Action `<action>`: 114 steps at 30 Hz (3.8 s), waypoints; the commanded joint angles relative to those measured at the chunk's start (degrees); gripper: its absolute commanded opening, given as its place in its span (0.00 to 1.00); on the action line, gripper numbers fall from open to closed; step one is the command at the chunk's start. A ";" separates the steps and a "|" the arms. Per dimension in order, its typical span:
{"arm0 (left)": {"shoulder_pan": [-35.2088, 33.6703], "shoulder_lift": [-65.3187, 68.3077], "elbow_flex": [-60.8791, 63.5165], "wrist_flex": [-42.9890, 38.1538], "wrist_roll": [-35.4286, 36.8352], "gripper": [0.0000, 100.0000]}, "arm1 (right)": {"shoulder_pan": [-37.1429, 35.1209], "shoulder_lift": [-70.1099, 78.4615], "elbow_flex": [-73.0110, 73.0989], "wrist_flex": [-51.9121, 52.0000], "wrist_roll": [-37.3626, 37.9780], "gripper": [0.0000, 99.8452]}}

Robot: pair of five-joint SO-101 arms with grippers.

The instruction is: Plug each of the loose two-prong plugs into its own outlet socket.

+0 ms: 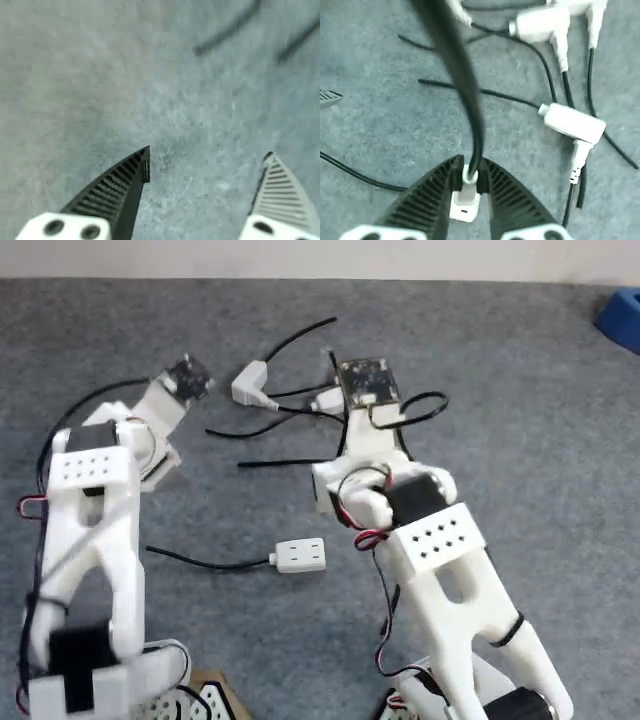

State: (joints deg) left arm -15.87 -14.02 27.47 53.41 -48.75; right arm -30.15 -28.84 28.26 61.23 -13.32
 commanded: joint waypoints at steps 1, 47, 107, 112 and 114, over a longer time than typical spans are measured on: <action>2.07 -12.09 -2.42 0.26 25.58 0.34 | 0.57 5.23 -4.35 -0.13 -4.13 0.01; 18.33 -32.84 29.23 -19.87 33.67 0.57 | -7.08 25.10 -45.05 29.23 -11.25 0.01; 2.68 -32.92 35.03 -30.15 27.60 0.56 | -4.35 25.10 -16.66 20.18 -2.29 0.01; 2.68 -32.92 35.03 -30.07 26.29 0.56 | -4.44 25.10 -16.75 20.00 -2.29 0.01; 2.68 -32.92 35.21 -29.98 25.05 0.56 | -4.44 25.10 -16.75 19.03 -2.37 0.01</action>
State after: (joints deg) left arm -12.79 -46.11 62.99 24.40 -21.49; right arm -33.93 -2.55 11.65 81.54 -15.16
